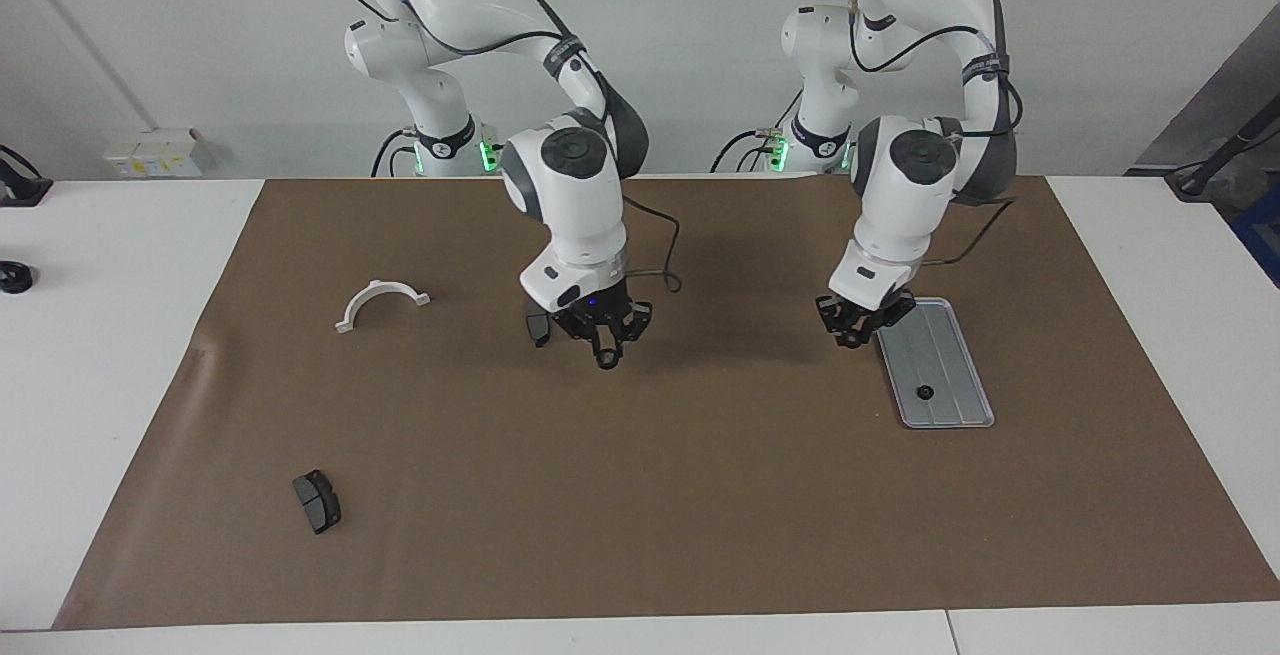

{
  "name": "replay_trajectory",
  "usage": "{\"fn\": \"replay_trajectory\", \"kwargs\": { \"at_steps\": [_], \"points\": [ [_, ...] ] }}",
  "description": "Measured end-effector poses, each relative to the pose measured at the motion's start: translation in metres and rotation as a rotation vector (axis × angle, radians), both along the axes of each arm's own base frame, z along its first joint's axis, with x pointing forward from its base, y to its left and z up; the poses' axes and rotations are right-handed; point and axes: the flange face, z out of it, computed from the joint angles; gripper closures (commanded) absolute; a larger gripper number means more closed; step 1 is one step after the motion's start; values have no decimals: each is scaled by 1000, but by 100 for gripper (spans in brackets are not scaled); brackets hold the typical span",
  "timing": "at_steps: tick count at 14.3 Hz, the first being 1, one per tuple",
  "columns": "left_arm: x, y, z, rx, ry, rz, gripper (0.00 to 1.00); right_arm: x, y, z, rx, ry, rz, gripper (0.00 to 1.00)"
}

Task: Pick bearing gear from pile to tray
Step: 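Place the bearing in the tray while the right gripper carries another, then set the third bearing mid-table while the left gripper reaches toward it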

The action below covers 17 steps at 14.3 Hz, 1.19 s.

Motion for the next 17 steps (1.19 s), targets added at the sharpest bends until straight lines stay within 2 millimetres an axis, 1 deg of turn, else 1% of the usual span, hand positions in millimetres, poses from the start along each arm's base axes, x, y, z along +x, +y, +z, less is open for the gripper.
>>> {"fn": "replay_trajectory", "kwargs": {
  "at_steps": [2,3,5,6,7,8,9,10,11,12,13,14,15,16,17],
  "points": [
    [4,43,-12,-6,-52,-7,100,-11,35,-26,20,-3,-19,100],
    [2,58,-21,-9,-65,1,100,-16,51,-39,35,-12,-26,100],
    [-5,78,-36,-10,-57,20,100,-22,69,-59,49,-17,-30,100],
    [-9,86,-43,-7,-43,22,100,-23,72,-64,51,-17,-29,100],
    [-13,94,-49,-6,-27,20,100,-21,72,-67,53,-20,-30,87],
    [-18,102,-57,-4,-9,18,100,-20,71,-69,52,-21,-33,65],
    [-23,108,-64,-4,5,15,100,-19,70,-69,52,-22,-35,24],
    [-27,110,-69,-5,14,15,100,-19,70,-70,53,-24,-34,0],
    [-29,110,-72,-7,19,15,99,-20,72,-70,55,-25,-32,0],
    [-31,109,-74,-8,23,14,91,-22,74,-70,56,-26,-28,0],
    [-32,108,-74,-10,26,13,71,-23,76,-70,55,-27,-24,0],
    [-33,107,-74,-11,26,13,45,-24,77,-70,50,-31,-17,0],
    [-33,106,-74,-13,25,13,11,-23,76,-70,37,-42,-6,0],
    [-33,105,-73,-15,23,13,0,-20,73,-69,20,-57,4,0],
    [-33,104,-71,-16,21,11,0,-15,67,-66,7,-73,4,0]
  ]
}}
